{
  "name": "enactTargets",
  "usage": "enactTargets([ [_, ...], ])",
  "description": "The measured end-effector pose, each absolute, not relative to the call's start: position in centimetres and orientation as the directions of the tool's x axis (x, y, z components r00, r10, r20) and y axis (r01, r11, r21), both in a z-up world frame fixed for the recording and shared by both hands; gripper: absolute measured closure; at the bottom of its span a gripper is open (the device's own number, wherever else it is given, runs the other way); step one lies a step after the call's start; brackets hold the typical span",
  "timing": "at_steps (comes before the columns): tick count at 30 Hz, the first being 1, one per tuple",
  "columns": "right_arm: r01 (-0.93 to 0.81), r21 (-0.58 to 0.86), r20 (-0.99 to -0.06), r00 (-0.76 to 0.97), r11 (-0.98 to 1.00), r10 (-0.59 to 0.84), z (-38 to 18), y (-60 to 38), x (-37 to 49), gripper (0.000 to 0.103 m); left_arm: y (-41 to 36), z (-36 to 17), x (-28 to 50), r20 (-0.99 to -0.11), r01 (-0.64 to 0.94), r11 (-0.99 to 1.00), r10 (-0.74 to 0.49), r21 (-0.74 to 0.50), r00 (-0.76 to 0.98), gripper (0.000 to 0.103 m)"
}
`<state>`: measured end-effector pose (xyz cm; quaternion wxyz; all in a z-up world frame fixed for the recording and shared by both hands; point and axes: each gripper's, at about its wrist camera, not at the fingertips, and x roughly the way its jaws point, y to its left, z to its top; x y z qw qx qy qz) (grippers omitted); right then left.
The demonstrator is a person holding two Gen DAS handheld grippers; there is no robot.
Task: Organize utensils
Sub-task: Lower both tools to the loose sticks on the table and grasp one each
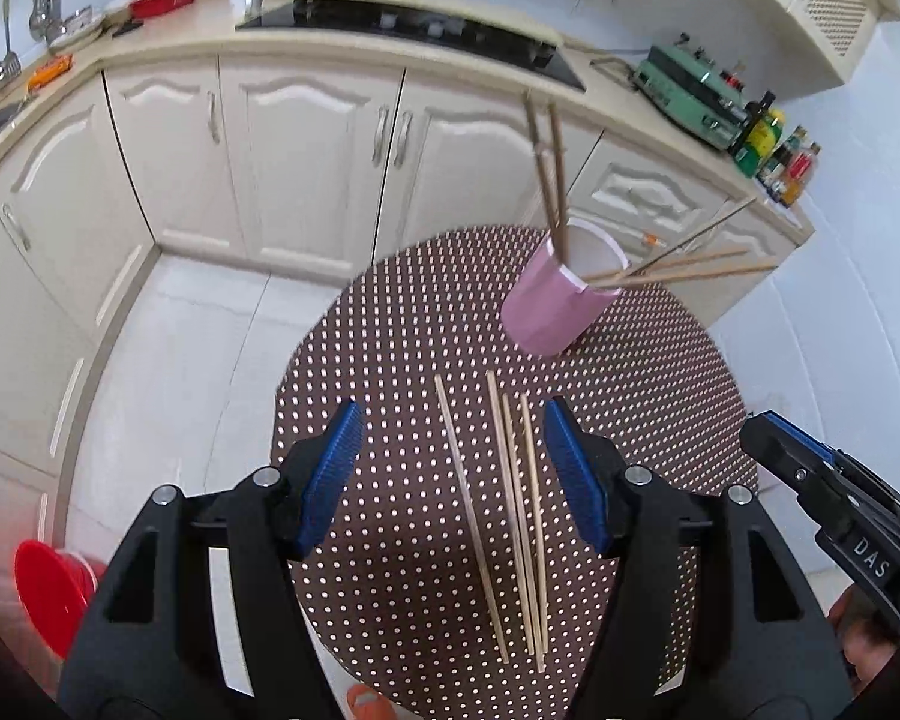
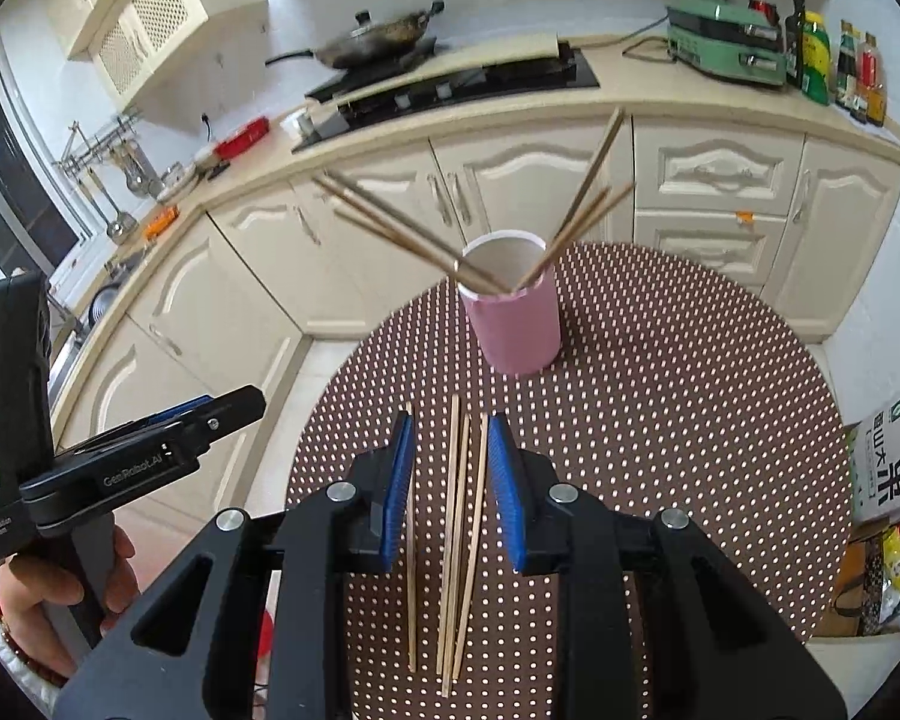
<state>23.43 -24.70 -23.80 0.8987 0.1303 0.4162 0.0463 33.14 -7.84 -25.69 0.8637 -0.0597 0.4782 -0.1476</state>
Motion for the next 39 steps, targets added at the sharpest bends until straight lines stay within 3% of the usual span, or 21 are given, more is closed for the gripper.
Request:
enactTargets([
  [21, 0.058, 0.364, -0.857, 0.411, 0.930, 0.310, -32.4, -26.7, 29.4, 0.079, -12.2, -37.8, 40.0, -0.945, 0.156, 0.975, -0.196, -0.159, 0.260, 0.041],
  [24, 0.062, 0.379, -0.866, 0.376, 0.923, 0.330, -33.2, -26.7, 30.3, 0.079, -12.8, -39.0, 40.7, -0.955, 0.166, 0.975, -0.183, -0.146, 0.233, 0.049],
  [26, 0.053, 0.377, -0.875, 0.347, 0.925, 0.336, -33.8, -26.5, 31.0, 0.079, -13.3, -39.8, 41.1, -0.963, 0.169, 0.977, -0.166, -0.131, 0.210, 0.060],
  [33, 0.027, 0.368, -0.900, 0.261, 0.929, 0.349, -35.7, -25.4, 32.9, 0.079, -14.2, -41.3, 41.9, -0.972, 0.170, 0.980, -0.138, -0.105, 0.192, 0.065],
  [39, 0.005, 0.338, -0.921, 0.207, 0.941, 0.329, -36.7, -24.4, 34.2, 0.079, -14.7, -41.5, 41.8, -0.973, 0.197, 0.980, -0.085, -0.041, 0.216, 0.081],
])
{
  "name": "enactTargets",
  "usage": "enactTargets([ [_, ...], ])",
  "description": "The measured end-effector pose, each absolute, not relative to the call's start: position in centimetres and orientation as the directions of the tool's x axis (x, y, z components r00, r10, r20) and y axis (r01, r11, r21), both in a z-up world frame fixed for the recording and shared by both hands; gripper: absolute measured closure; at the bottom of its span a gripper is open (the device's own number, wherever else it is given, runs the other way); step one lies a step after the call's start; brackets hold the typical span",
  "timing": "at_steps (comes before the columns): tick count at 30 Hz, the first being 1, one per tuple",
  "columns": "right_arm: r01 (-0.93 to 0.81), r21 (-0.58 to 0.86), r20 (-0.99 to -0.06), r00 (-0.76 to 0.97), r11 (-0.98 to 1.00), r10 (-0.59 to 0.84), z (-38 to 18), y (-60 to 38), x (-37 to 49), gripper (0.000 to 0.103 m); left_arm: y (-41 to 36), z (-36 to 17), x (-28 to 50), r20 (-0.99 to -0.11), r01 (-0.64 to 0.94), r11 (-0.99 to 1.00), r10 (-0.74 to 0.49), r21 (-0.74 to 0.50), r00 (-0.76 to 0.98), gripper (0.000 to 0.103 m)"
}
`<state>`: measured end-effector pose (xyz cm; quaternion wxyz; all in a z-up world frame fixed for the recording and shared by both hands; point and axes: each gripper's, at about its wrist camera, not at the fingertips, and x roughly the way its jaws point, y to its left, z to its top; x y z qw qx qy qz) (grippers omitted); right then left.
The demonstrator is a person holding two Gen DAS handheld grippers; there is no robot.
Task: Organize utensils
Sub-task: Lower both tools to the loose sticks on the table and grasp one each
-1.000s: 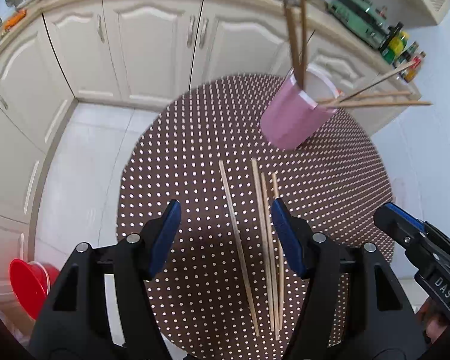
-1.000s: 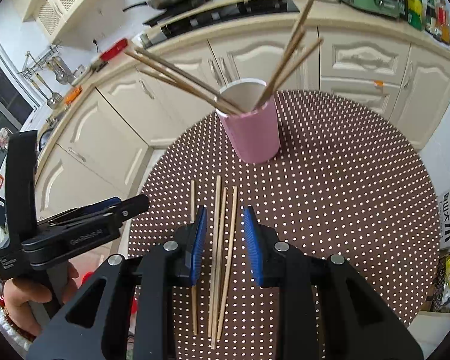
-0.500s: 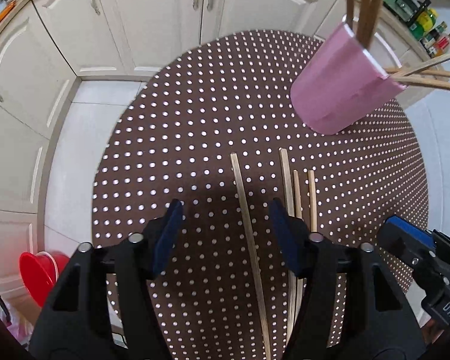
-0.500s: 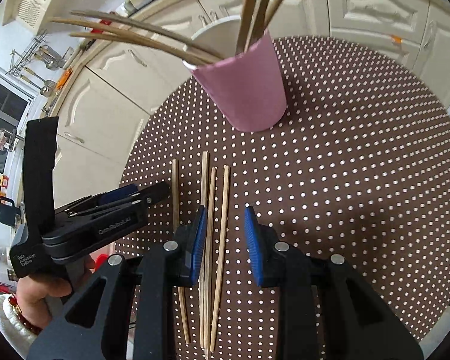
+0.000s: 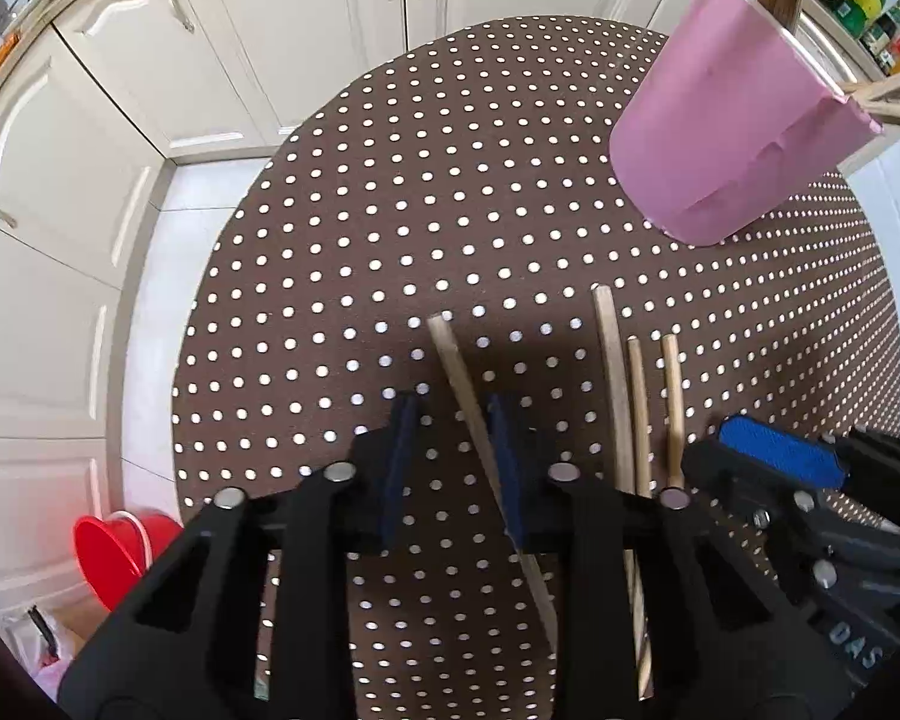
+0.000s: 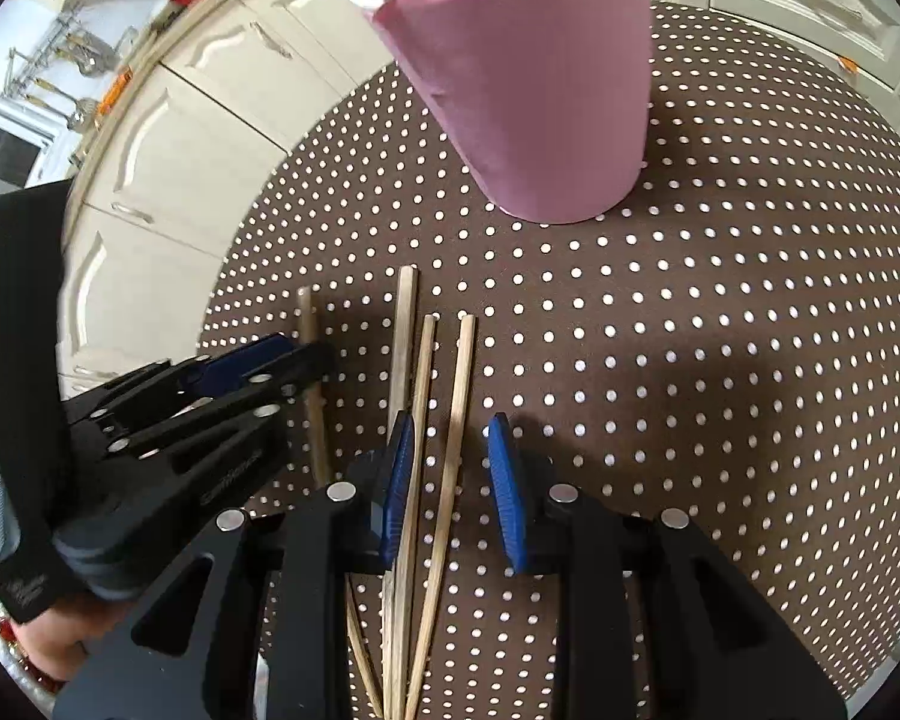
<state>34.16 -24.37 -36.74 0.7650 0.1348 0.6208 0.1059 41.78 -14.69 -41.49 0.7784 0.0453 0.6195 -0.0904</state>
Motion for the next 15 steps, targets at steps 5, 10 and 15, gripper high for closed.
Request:
enactTargets([
  [5, -0.015, 0.305, -0.940, 0.156, 0.952, 0.304, -37.6, -23.2, 35.1, 0.085, -13.7, -41.4, 42.1, -0.973, 0.185, 0.981, -0.103, -0.064, 0.207, 0.092],
  [10, -0.049, 0.253, -0.952, 0.166, 0.966, 0.258, -37.6, -22.5, 35.3, 0.097, -12.6, -41.3, 42.1, -0.973, 0.181, 0.980, -0.118, -0.082, 0.199, 0.097],
  [15, -0.039, 0.279, -0.946, 0.160, 0.959, 0.282, -37.8, -22.9, 36.0, 0.098, -11.9, -39.9, 41.9, -0.962, 0.179, 0.978, -0.149, -0.108, 0.230, 0.097],
])
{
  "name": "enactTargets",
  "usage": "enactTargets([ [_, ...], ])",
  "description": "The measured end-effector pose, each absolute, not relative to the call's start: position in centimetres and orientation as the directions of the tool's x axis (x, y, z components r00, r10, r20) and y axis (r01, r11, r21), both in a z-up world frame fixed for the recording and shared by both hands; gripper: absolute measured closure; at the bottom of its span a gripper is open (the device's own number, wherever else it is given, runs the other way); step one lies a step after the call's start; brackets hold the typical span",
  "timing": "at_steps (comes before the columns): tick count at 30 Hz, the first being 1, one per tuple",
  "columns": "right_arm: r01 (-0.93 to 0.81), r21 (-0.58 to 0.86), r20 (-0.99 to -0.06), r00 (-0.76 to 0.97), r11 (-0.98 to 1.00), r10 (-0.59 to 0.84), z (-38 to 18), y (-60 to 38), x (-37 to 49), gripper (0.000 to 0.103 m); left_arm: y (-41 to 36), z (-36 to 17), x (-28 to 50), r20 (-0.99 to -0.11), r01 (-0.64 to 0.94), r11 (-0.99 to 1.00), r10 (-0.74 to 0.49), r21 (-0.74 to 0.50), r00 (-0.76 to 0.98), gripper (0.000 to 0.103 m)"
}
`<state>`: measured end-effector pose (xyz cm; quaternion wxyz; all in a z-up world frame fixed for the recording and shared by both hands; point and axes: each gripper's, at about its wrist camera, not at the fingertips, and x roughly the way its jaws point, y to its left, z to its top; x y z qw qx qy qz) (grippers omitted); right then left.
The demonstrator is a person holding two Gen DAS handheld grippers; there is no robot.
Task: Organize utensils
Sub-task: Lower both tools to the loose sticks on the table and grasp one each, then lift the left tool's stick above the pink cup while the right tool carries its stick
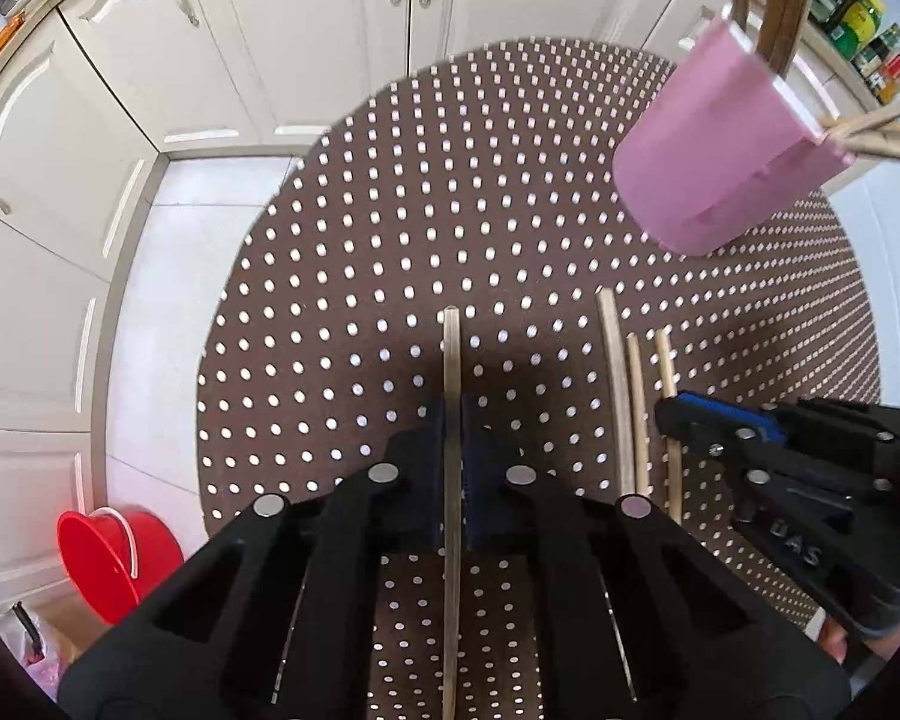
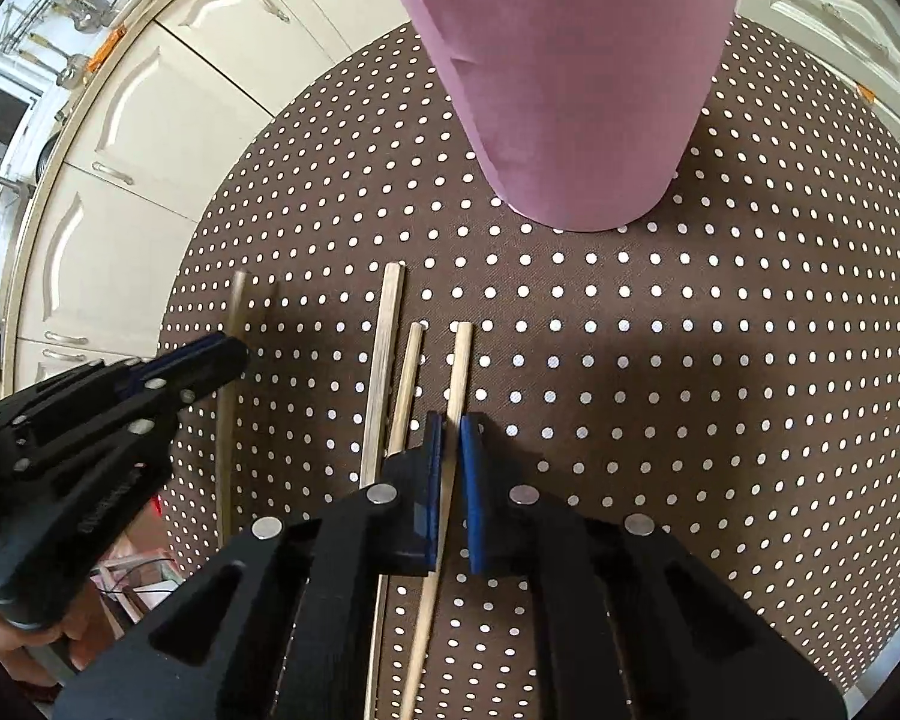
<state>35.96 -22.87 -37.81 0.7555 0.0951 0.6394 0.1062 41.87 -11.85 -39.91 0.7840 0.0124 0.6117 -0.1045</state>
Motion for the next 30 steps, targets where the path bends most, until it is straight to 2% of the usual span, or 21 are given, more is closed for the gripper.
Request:
enactTargets([
  [6, -0.025, 0.296, -0.935, 0.197, 0.955, 0.296, -36.4, -24.0, 35.1, 0.099, -10.7, -36.8, 41.6, -0.938, 0.178, 0.974, -0.185, -0.137, 0.292, 0.097],
  [19, -0.033, 0.301, -0.858, 0.428, 0.953, 0.286, -27.4, -25.2, 31.2, 0.099, -7.3, -27.7, 38.8, -0.857, 0.204, 0.959, -0.268, -0.195, 0.441, 0.097],
  [30, -0.030, 0.252, -0.789, 0.572, 0.967, 0.224, -23.0, -23.9, 26.9, 0.099, -7.0, -23.3, 34.8, -0.788, 0.274, 0.933, -0.347, -0.234, 0.508, 0.097],
])
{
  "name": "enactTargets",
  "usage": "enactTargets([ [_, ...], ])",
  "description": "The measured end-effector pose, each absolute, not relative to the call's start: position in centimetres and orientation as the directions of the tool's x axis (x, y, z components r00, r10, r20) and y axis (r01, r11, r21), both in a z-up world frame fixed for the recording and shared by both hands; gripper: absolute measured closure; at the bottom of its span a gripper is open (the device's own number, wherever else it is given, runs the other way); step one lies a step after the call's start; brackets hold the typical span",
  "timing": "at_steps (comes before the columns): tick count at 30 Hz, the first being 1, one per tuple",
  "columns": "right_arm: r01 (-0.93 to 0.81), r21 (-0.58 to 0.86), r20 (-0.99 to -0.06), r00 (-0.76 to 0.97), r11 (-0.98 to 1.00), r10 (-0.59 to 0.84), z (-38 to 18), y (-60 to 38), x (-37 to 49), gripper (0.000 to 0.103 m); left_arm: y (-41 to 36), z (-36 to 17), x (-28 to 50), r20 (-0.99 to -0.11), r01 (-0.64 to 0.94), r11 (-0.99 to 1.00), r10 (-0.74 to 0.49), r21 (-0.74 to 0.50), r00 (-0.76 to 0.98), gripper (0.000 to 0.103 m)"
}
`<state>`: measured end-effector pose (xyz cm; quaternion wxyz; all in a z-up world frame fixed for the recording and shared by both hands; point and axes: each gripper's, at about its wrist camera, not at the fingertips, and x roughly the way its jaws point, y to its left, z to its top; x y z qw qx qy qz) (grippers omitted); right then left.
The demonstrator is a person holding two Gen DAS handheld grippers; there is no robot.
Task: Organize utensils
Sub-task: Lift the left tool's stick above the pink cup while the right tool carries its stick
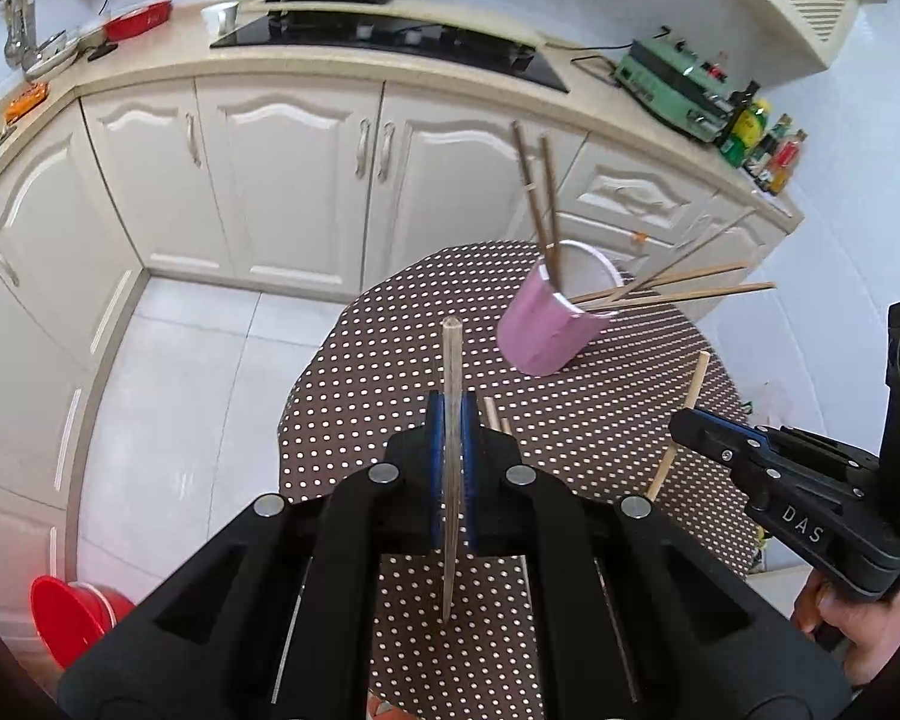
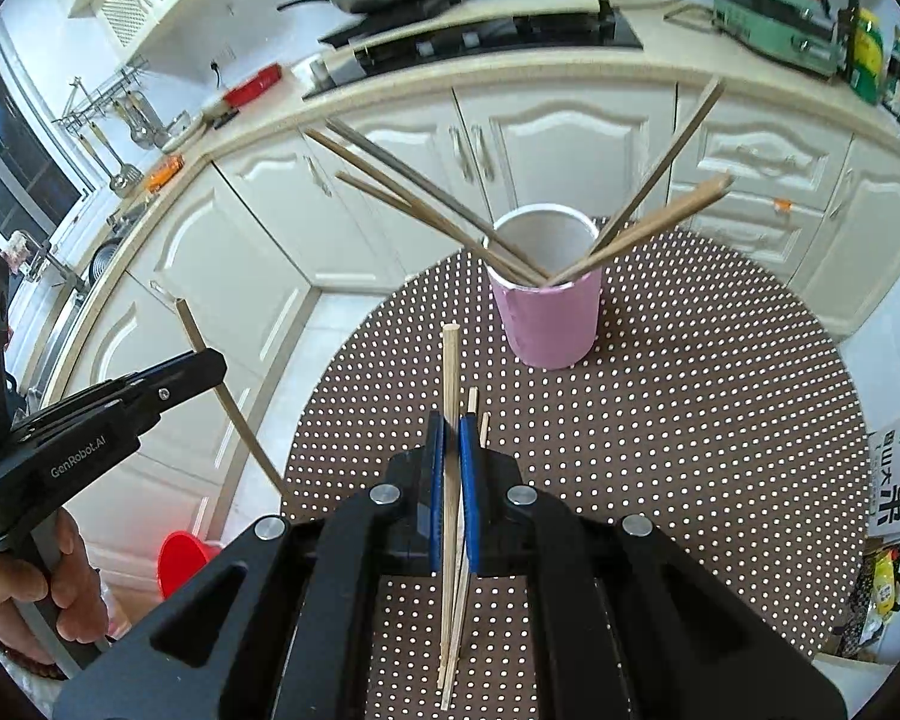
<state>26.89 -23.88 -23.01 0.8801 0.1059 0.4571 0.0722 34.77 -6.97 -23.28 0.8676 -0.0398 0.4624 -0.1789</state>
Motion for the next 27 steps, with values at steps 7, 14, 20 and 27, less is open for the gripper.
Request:
enactTargets([
  [7, -0.020, 0.230, -0.732, 0.655, 0.973, 0.187, -21.0, -23.3, 24.7, 0.099, -6.9, -20.8, 32.9, -0.750, 0.308, 0.919, -0.381, -0.245, 0.541, 0.097],
  [14, -0.014, 0.219, -0.674, 0.720, 0.976, 0.162, -19.1, -23.5, 24.0, 0.099, -7.4, -18.4, 32.1, -0.707, 0.338, 0.903, -0.420, -0.265, 0.569, 0.097],
  [20, -0.003, 0.213, -0.632, 0.762, 0.977, 0.140, -17.4, -24.5, 24.1, 0.099, -8.4, -15.8, 31.9, -0.665, 0.371, 0.886, -0.455, -0.276, 0.592, 0.097],
  [27, 0.004, 0.217, -0.581, 0.804, 0.976, 0.126, -15.5, -26.3, 25.8, 0.099, -9.6, -12.5, 33.1, -0.606, 0.398, 0.871, -0.487, -0.287, 0.629, 0.097],
])
